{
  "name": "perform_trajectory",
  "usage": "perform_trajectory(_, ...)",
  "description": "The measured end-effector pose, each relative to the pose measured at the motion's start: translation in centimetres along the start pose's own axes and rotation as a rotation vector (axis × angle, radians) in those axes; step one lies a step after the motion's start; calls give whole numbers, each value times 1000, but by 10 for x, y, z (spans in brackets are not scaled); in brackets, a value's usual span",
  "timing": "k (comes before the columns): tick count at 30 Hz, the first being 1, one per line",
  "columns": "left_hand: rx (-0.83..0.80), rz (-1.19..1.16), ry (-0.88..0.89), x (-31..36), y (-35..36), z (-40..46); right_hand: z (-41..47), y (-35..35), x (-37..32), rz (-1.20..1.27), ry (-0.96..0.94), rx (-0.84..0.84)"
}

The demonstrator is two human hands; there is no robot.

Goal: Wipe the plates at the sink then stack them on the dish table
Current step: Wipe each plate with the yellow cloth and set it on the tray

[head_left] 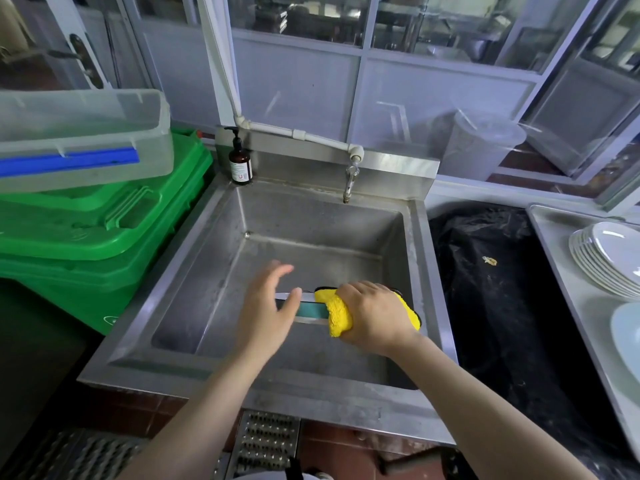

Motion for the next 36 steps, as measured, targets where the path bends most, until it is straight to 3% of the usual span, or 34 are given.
perform_trajectory(3,-186,162,396,28,19,-13,3,-7,7,42,57,2)
perform_trajectory(5,-265,330,514,35,26,-12,4,-13,10,73,86,-10)
perform_trajectory(7,-254,447,568,42,28,-4,4,-20,10,89,93,-6)
perform_trajectory(17,-10,367,619,91,-10,26,7,-80,13,191,114,81)
perform_trajectory(23,75,232,487,111,-46,31,-4,-114,42,419,119,231)
perform_trajectory(29,80,-180,174,102,-82,48,-17,-129,62,694,210,451)
perform_trajectory(33,130,-470,52,74,-82,53,-10,-127,68,786,259,390)
perform_trajectory(36,80,-524,22,60,-77,62,-3,-125,63,838,266,346)
Point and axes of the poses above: each hand's wrist, its own z-axis towards the middle knuckle, its own y-axis out of the palm, x = y × z, the point moved 7 cm from there along z, towards the middle knuckle, and after that the axes turned 3 degrees about -z, right-handed, at the moved point
